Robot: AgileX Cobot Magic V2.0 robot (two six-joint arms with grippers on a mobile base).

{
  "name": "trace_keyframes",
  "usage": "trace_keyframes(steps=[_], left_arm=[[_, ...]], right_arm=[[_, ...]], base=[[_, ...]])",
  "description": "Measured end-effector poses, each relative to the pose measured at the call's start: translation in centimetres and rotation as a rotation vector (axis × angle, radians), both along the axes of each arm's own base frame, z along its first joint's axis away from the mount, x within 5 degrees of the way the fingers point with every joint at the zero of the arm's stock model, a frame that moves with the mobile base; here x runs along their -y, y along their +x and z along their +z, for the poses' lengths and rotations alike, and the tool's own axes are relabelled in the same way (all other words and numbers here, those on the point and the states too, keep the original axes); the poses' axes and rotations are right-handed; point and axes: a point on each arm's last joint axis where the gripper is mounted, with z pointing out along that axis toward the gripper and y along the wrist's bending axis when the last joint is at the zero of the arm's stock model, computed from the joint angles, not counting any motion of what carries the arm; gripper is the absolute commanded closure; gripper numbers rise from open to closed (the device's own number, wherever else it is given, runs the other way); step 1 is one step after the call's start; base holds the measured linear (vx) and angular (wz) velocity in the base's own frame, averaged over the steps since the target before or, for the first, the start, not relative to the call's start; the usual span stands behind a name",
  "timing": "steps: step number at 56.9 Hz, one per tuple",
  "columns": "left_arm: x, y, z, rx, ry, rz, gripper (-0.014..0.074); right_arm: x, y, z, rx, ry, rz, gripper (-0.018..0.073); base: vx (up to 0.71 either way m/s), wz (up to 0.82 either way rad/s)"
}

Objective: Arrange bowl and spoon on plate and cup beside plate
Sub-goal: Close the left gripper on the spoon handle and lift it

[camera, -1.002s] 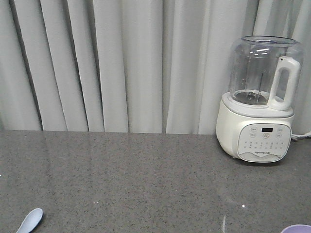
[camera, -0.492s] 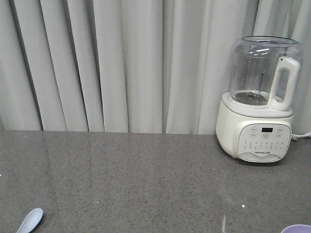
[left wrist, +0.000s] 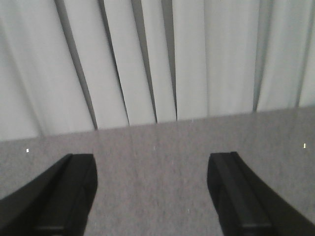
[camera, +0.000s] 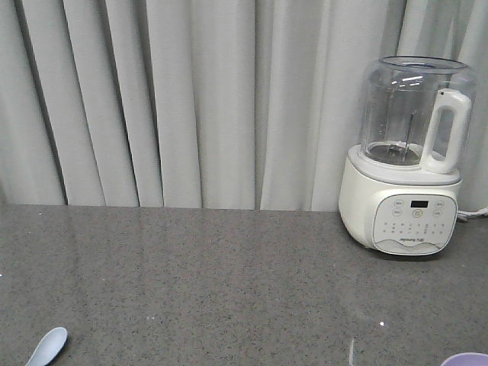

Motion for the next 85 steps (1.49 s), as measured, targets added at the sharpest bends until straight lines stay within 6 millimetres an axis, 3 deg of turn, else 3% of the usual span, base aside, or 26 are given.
trace_keyframes(steps=[7, 15, 24, 43, 57, 64, 76, 85], left_arm=[[0.4, 3.2, -1.5, -0.243, 0.056, -0.022, 0.0011], [0.8, 7.7, -4.7, -0.565, 0.124, -0.05, 0.0011], [1.0, 11.6, -8.9, -0.8, 0.184, -0.072, 0.0011], [1.3, 14.0, -14.5, -1.027, 0.192, -0.078, 0.0011], [1.3, 14.5, -16.6, -1.121, 0.161, -0.044, 0.0036], [1.4, 14.6, -16.8, -1.14, 0.141, -0.028, 0.0146], [1.5, 14.8, -17.0, -1.164, 0.115, -0.028, 0.0605], [1.6, 14.8, -16.8, -1.156, 0.112, -0.029, 0.0604]], right_arm=[[0.0, 0.0, -0.1, -0.013, 0.001, 0.0, -0.0057], [0.0, 0.0, -0.1, -0.015, 0.001, 0.0, -0.0029], [-0.3, 0.0, -0.2, -0.02, 0.0, 0.025, -0.0025], [-0.5, 0.1, -0.6, -0.061, 0.001, 0.038, -0.0025], [-0.5, 0.4, -0.7, -0.075, 0.001, 0.038, -0.0025], [-0.5, 0.5, -0.8, -0.081, 0.001, 0.038, -0.0025], [-0.5, 0.5, -0.8, -0.081, 0.001, 0.038, -0.0025], [-0.5, 0.5, -0.8, -0.082, 0.001, 0.038, -0.0025]], base=[[0.0, 0.0], [0.0, 0.0], [0.0, 0.0], [0.0, 0.0], [0.0, 0.0], [0.0, 0.0], [0.0, 0.0], [0.0, 0.0]])
